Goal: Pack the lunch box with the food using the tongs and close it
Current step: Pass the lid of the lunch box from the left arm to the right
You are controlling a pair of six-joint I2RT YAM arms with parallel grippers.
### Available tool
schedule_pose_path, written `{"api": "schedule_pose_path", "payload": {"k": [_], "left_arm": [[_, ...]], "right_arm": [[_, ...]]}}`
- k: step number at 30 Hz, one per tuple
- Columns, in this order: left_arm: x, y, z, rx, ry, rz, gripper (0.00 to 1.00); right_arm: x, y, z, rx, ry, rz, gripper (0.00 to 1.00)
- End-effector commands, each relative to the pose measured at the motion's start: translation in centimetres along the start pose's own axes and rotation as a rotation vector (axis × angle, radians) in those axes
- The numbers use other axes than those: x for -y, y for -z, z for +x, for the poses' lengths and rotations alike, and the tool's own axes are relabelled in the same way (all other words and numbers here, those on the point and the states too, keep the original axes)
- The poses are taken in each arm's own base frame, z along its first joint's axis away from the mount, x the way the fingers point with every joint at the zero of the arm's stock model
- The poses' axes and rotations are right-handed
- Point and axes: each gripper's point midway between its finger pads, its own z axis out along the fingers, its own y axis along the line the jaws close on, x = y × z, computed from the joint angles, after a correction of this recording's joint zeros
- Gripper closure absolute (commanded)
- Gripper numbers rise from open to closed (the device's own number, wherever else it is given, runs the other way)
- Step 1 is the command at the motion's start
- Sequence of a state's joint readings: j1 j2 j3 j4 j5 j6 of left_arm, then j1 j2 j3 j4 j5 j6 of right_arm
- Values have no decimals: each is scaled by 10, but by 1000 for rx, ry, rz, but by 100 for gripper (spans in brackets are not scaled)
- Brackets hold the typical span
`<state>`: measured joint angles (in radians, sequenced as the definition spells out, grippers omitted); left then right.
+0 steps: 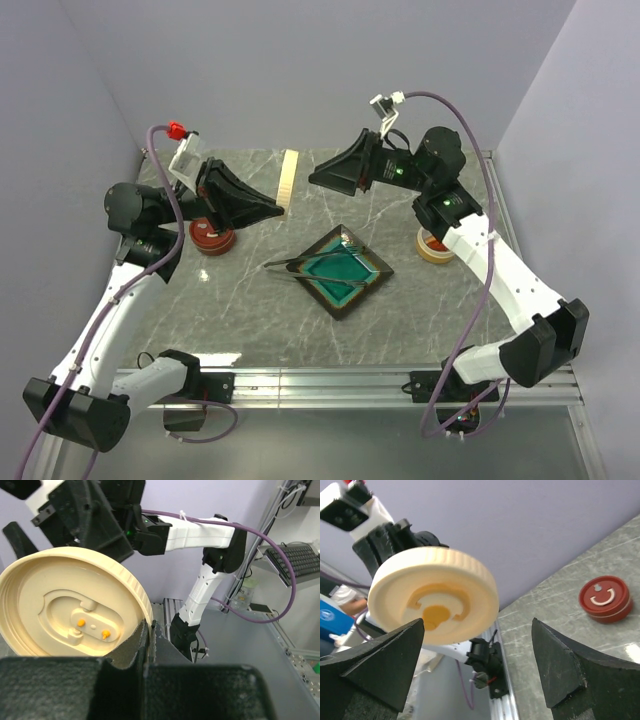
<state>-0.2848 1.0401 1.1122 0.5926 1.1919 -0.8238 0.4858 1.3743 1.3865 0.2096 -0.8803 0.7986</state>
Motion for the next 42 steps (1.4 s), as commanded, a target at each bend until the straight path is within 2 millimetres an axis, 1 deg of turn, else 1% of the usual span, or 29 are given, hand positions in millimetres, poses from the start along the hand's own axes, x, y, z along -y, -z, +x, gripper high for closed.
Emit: {"api": "schedule_pose_path", "payload": {"k": [1, 2, 3, 4, 5, 7, 8, 10, 14, 16, 17, 18, 19, 21, 25, 26, 28, 29, 30, 32, 34, 35, 37, 42], "left_arm": [[12, -1, -1, -21, -85, 48, 100], [12, -2, 2, -33, -93, 54, 100], [13, -2, 3, -39, -99, 60, 100], [13, -2, 3, -42, -105, 61, 100], [13, -3, 6, -51, -115, 66, 100], [13, -3, 8, -68, -131, 73, 100], [14, -4, 9, -72, -166, 80, 100], [14, -4, 10, -82, -171, 79, 100], [11, -3, 12, -91, -212, 74, 100], [11, -3, 14, -104, -209, 73, 100], [10, -3, 15, -109, -246, 80, 100], [11, -3, 12, -111, -267, 79, 100], [8, -3, 16, -126, -247, 71, 100], [9, -3, 16, -132, -292, 80, 100], [11, -4, 21, -147, -317, 99, 100], [11, -4, 23, -153, -325, 104, 99], [10, -3, 27, -163, -335, 101, 99], [9, -3, 26, -161, -381, 101, 99], [8, 0, 32, -182, -362, 95, 99], [5, 0, 34, -192, -408, 92, 100], [4, 3, 40, -210, -403, 81, 100], [2, 3, 41, -217, -438, 82, 99], [1, 5, 47, -234, -428, 78, 100], [0, 6, 50, -244, -459, 85, 100]], "right_arm": [[-20, -5, -19, 46, -43, -45, 6], [-16, -6, -15, 42, -84, -43, 7], [-18, -7, -16, 53, -107, -59, 8], [-19, -7, -15, 53, -181, -67, 9], [-12, -7, -9, 50, -223, -61, 11], [-15, -6, -8, 56, -279, -78, 11], [-13, -7, -6, 55, -291, -77, 12], [-14, -7, -5, 50, -313, -78, 14], [-15, -8, 4, 30, -369, -93, 18], [-15, -8, 7, 25, -395, -91, 18], [-12, -8, 10, 21, -416, -85, 19], [-11, -9, 13, 16, -431, -86, 20], [-9, -9, 17, 13, -464, -87, 20], [-8, -10, 20, 14, -490, -89, 24], [-1, -14, 27, 5, -557, -76, 26], [1, -15, 28, 7, -572, -74, 26], [-1, -14, 25, 17, -605, -93, 26], [2, -14, 27, 20, -624, -92, 26], [2, -13, 27, 22, -635, -97, 25], [3, -12, 29, 25, -675, -98, 23], [1, -11, 28, 28, -705, -102, 23], [1, -12, 27, 27, -713, -99, 23], [0, -12, 26, 24, -725, -98, 23], [-2, -12, 24, 28, -738, -109, 24]]}}
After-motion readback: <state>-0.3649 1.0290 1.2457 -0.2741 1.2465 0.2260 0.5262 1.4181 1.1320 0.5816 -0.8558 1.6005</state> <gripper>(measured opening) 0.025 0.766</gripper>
